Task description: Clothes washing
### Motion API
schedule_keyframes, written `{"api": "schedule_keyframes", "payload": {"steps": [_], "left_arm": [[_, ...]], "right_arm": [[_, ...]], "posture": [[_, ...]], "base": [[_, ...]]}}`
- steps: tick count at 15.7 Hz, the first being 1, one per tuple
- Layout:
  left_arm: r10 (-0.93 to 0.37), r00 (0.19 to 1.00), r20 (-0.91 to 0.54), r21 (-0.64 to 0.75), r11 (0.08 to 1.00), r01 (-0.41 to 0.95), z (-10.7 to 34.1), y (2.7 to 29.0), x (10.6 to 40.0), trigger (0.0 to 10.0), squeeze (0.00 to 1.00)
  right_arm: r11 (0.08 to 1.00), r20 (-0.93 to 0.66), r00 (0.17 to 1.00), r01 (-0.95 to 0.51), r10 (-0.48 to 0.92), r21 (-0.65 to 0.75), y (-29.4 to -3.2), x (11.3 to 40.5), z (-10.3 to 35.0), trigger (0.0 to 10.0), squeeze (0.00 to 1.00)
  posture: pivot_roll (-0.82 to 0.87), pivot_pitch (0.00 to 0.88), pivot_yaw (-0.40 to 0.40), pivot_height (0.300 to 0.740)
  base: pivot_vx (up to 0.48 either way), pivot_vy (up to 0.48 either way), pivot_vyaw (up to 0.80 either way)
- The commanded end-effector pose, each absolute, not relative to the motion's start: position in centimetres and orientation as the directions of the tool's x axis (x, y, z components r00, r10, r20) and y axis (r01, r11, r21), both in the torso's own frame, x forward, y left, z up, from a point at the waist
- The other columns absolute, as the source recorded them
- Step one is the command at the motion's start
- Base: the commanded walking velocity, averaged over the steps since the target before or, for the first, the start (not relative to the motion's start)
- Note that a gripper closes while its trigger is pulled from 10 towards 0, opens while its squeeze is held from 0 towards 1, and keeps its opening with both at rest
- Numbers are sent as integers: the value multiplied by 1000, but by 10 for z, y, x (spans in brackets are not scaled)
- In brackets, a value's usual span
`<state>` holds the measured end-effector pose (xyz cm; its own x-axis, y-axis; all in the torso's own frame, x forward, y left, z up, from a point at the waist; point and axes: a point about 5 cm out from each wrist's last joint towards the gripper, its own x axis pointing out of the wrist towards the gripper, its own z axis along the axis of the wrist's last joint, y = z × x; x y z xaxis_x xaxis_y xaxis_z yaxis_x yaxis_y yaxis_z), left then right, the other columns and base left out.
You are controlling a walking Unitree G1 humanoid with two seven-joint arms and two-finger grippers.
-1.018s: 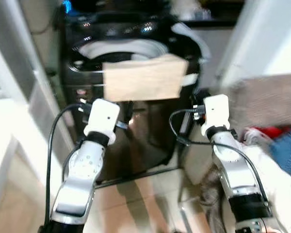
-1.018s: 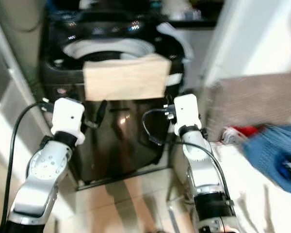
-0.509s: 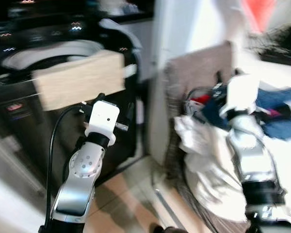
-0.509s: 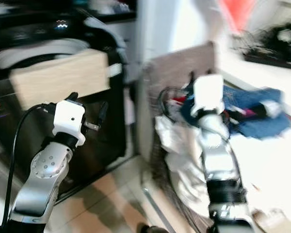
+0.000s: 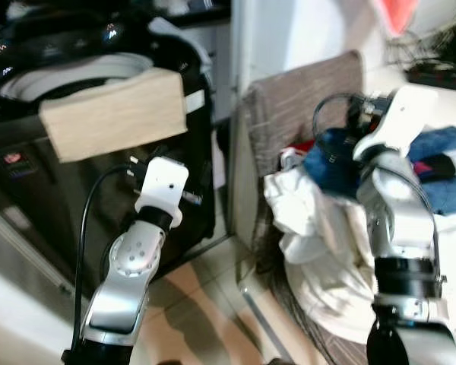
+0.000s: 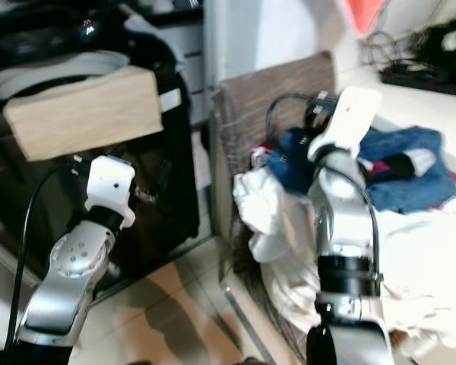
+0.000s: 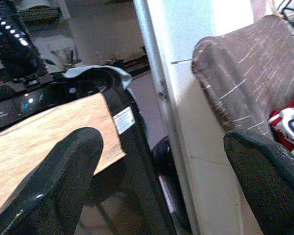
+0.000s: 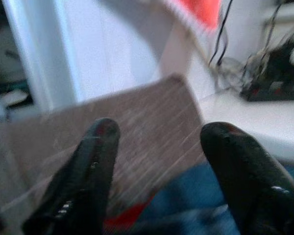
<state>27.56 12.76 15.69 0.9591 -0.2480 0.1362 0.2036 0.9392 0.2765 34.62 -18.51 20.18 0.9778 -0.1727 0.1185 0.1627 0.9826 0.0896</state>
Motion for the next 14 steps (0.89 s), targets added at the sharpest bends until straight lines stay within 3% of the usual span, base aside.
{"api": "schedule_keyframes", "payload": {"steps": [1,2,3,4,5,7,11,14], "left_arm": [[-254,955,156,288,936,202,163,129,277,10000,0],[-257,953,158,291,935,204,163,130,278,10000,0],[-258,953,159,292,934,205,164,130,278,10000,0],[-259,952,161,295,933,204,165,131,279,10000,0],[-260,952,162,296,933,204,165,133,281,10000,0],[-266,950,161,291,933,212,165,131,282,10000,0],[-282,945,164,276,933,230,165,126,285,10000,0],[-292,942,166,276,931,240,166,125,287,10000,0]], "right_arm": [[979,110,977,168,-181,118,-187,344,206,10000,1000],[965,32,980,186,-195,186,-187,343,201,10000,0],[953,-8,980,197,-201,230,-186,341,202,10000,0],[960,1,972,230,-233,162,-190,335,219,10000,0],[948,80,945,317,-316,-5,-205,331,242,10000,0],[890,163,889,446,-428,-92,-229,329,260,10000,0],[855,-192,834,514,-518,-71,-232,310,204,10000,0],[866,-278,825,496,-492,-59,-226,314,181,10000,0]], "posture": [[-18,0,-7,716],[-18,0,-7,716],[-18,0,-7,716],[-18,0,-7,716],[-46,0,4,716],[-68,0,2,716],[-86,0,5,716],[-93,0,10,716]], "base": [[0,0,0],[0,0,0],[0,0,0],[0,0,0],[0,0,0],[0,0,0],[0,0,0],[0,0,0]]}}
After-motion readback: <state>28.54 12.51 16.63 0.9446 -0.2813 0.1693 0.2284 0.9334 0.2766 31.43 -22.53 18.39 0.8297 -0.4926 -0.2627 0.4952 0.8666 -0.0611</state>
